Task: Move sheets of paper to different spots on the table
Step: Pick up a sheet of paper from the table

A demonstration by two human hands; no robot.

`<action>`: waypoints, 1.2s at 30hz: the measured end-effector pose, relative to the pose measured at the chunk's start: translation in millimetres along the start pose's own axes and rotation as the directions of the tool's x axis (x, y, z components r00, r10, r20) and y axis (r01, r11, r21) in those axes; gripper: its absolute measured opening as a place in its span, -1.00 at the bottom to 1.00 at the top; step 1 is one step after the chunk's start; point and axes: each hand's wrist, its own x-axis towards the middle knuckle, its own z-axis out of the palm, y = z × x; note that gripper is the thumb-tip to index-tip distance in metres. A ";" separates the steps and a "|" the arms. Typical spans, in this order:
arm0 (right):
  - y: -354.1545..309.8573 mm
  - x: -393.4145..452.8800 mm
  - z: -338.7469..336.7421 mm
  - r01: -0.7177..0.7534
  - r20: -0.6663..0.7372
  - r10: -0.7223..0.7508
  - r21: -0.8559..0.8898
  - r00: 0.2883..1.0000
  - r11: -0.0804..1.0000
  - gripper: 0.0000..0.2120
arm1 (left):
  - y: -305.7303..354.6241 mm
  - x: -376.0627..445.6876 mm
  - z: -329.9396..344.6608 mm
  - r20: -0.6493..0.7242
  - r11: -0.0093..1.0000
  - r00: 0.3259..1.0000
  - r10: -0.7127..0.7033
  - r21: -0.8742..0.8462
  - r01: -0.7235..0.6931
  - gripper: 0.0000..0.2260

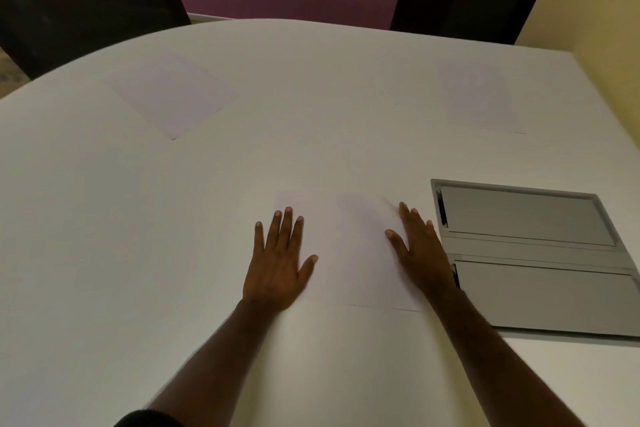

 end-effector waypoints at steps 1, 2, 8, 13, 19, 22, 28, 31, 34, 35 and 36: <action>-6.0 -1.7 -6.1 -0.009 0.035 0.007 0.056 0.999 0.998 -0.27 | -0.2 0.1 -0.4 0.000 1.000 1.000 -0.002 -0.005 0.002 -0.33; -11.9 -4.1 -12.5 -0.037 0.063 0.030 0.125 0.998 0.991 -0.29 | -0.3 0.0 -0.7 -0.001 1.000 1.000 -0.003 -0.007 0.003 -0.33; -25.1 -54.6 -43.6 -0.318 0.184 0.306 0.819 0.934 0.478 -0.09 | -0.2 -0.5 -2.5 0.002 1.000 1.000 -0.008 -0.021 0.008 -0.32; -34.7 -115.4 -4.7 -0.201 0.286 0.414 0.950 0.864 -0.238 -0.24 | -0.7 -0.4 -0.9 -0.020 0.999 1.000 -0.009 -0.031 0.009 -0.33; -96.6 -114.4 53.3 -0.090 0.106 0.691 0.994 0.715 -0.060 -0.64 | -3.7 0.3 0.8 -0.006 1.000 1.000 0.003 -0.018 -0.003 -0.32; -114.6 -90.4 47.6 -0.127 -0.042 0.760 0.978 0.648 0.163 -0.78 | -2.9 -0.8 -6.2 0.061 0.999 0.998 0.010 -0.031 -0.008 -0.29; -137.1 -96.9 -47.2 -0.074 -0.248 0.583 0.879 0.773 0.471 -0.72 | 0.3 8.8 -61.0 0.117 0.720 0.978 -0.172 -0.663 0.206 -0.27; -146.7 -140.0 -119.5 0.048 -0.250 0.408 0.895 0.878 0.444 -0.88 | 29.3 11.7 -125.2 0.108 0.344 0.972 -0.209 -0.922 0.177 -0.52; -147.1 -198.6 -193.3 0.055 -0.187 0.244 0.885 0.952 0.463 -0.75 | 75.5 2.0 -188.0 0.127 0.136 0.991 0.032 -0.983 0.121 -0.35; -146.9 -218.5 -216.6 0.046 -0.170 0.220 0.876 0.961 0.479 -0.72 | 93.3 -5.5 -205.5 0.152 0.119 0.981 0.119 -0.983 0.137 -0.26; -142.1 -236.6 -235.8 0.046 -0.173 0.214 0.869 0.961 0.493 -0.76 | 111.4 -14.5 -220.1 0.172 0.123 0.966 0.194 -0.981 0.150 -0.21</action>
